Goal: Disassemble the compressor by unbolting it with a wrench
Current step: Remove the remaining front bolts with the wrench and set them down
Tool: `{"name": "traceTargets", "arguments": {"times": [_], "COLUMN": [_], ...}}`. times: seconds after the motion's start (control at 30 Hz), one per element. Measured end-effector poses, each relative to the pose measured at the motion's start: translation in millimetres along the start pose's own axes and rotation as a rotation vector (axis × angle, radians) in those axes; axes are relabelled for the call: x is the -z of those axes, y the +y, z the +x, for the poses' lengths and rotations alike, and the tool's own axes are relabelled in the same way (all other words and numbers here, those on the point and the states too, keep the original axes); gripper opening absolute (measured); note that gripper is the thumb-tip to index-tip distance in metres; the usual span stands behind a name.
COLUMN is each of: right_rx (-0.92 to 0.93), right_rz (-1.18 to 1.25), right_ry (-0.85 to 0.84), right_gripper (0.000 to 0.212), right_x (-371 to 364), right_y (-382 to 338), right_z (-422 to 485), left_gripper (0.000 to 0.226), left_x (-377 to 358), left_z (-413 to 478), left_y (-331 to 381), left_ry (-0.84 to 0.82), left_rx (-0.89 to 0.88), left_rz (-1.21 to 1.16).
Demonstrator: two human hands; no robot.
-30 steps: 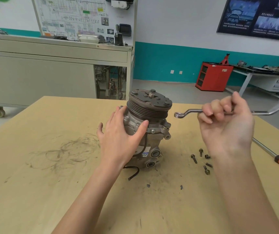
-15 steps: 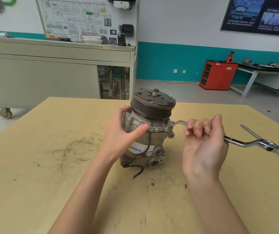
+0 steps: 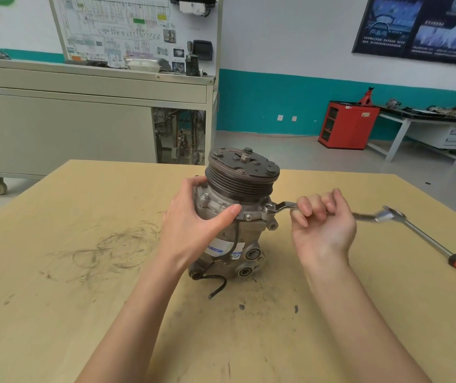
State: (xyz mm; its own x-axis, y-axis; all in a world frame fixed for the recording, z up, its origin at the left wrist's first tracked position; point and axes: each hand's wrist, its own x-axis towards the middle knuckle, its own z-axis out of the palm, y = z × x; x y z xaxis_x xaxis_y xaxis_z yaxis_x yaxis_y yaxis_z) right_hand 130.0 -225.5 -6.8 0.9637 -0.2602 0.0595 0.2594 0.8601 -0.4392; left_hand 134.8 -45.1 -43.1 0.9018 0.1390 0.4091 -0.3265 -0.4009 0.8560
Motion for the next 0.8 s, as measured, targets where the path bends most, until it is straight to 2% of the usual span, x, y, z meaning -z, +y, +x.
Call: {"name": "traceTargets", "arguments": {"times": [0.13,0.23,0.33,0.4,0.53,0.7,0.8], "right_rx": [-0.427,-0.561,-0.360,-0.187,0.034,0.143,0.152], "right_rz": [-0.137,-0.207,-0.178,-0.179,-0.135,-0.048,-0.083], "right_ry": [-0.091,-0.128,0.005,0.067,0.084,0.025,0.023], "right_gripper": [0.053,0.053,0.051,0.045,0.038,0.042,0.048], "right_x": [-18.0,-26.4,-23.0,-16.4,-10.7,-19.9,-25.9], "right_y": [-4.5,-12.5,-24.1,-24.3,-17.1,-13.7,-7.2], "right_z": [49.3,62.5,49.7,30.0,-7.0,-17.9,-16.6], "left_gripper": [0.064,0.056,0.067,0.076,0.094,0.099,0.100], "left_x": [-0.6,0.6,-1.8,-8.2,-22.8,-26.6,-26.9], "left_z": [-0.8,-1.5,-4.6,-10.9,-22.7,-22.5,-22.0], "left_y": [1.1,3.7,7.3,12.5,24.3,26.2,25.2], "left_ry": [0.010,-0.002,0.016,0.105,0.251,0.263,0.272], "left_rx": [-0.001,0.007,0.021,0.027,0.096,0.125,0.124], "left_rz": [0.010,0.023,0.074,0.212,0.418,0.469,0.469]}}
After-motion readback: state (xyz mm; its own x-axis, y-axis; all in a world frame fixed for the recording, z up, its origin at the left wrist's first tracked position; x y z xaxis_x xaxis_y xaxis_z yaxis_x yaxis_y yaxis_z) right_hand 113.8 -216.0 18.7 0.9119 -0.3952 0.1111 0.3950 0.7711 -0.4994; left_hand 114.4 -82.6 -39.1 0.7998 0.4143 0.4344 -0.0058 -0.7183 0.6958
